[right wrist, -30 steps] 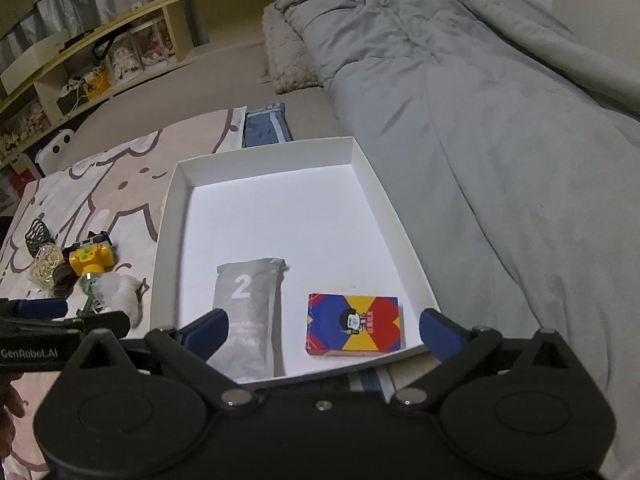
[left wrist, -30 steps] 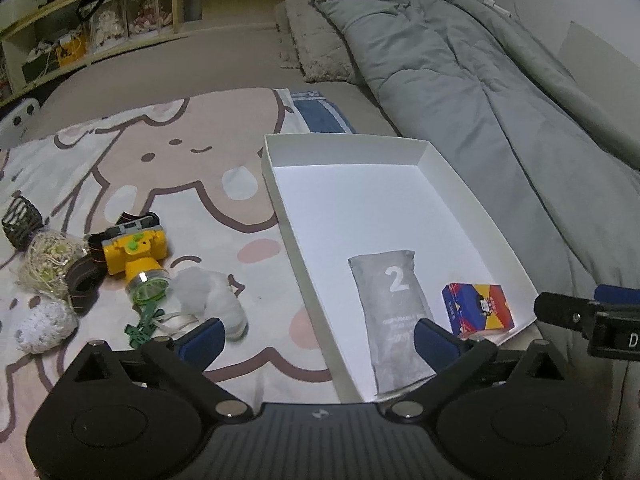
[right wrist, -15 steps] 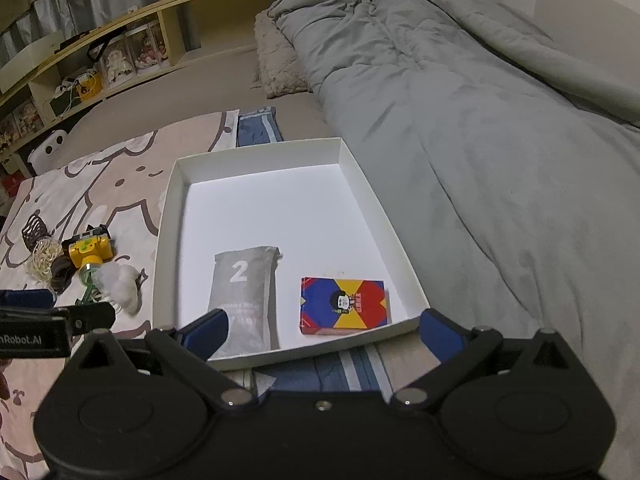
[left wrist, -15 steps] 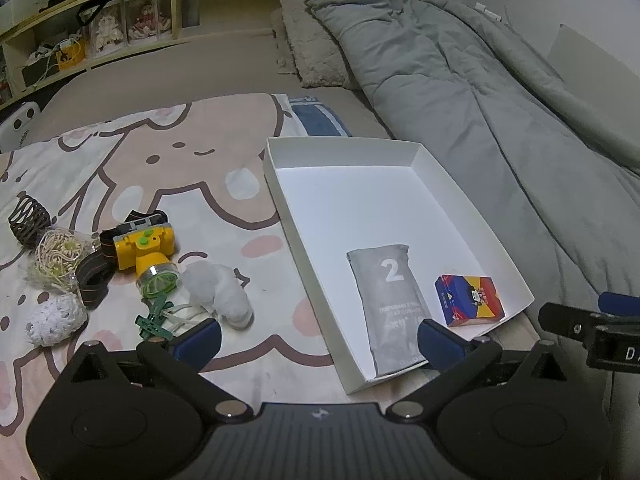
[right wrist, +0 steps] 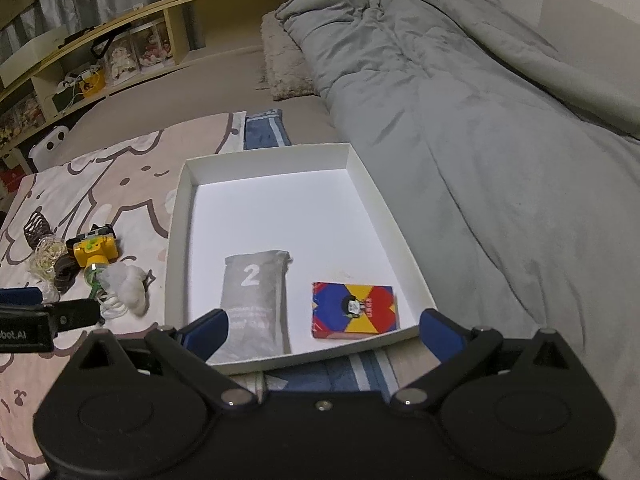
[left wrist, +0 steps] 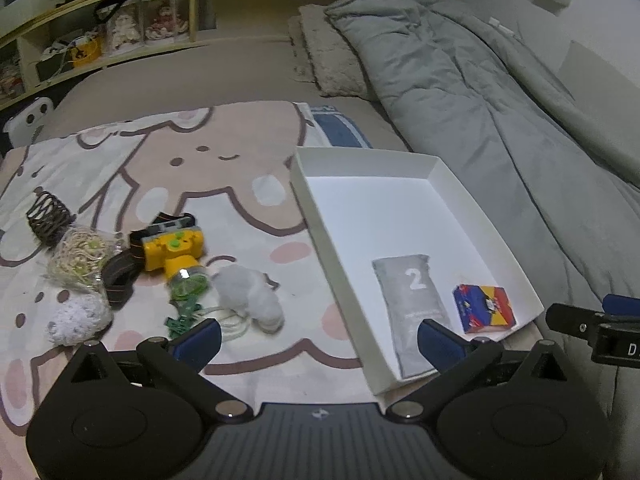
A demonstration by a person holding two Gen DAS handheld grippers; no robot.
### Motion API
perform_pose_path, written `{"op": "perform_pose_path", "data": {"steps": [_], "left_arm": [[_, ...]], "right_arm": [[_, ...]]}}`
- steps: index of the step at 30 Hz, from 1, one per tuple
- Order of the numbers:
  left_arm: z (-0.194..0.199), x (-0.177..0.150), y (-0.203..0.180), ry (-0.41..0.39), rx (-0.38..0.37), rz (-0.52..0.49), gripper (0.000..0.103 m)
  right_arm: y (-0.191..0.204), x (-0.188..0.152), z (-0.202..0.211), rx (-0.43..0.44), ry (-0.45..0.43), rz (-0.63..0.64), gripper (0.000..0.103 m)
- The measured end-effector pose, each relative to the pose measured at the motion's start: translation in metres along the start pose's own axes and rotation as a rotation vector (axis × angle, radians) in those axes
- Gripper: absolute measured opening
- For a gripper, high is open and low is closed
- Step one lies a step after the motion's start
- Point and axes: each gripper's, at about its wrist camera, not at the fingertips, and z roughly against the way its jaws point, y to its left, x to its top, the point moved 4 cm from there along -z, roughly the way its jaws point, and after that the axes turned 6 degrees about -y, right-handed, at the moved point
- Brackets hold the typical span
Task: Organize objects
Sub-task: 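Withdraw both tools from the tray back toward the remaining items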
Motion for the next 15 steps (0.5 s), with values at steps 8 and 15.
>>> {"op": "perform_pose_path", "data": {"steps": [8, 15], "left_arm": [[0.012, 0.011, 0.041, -0.027, 0.053, 0.025, 0.103], [0.024, 0.02, 0.084, -0.047, 0.118, 0.044, 0.103]], "right_arm": [[0.036, 0.014, -0.009, 0.049, -0.008, 0.027, 0.103], [0.08, 0.027, -0.019, 0.1, -0.019, 0.065, 0.103]]}}
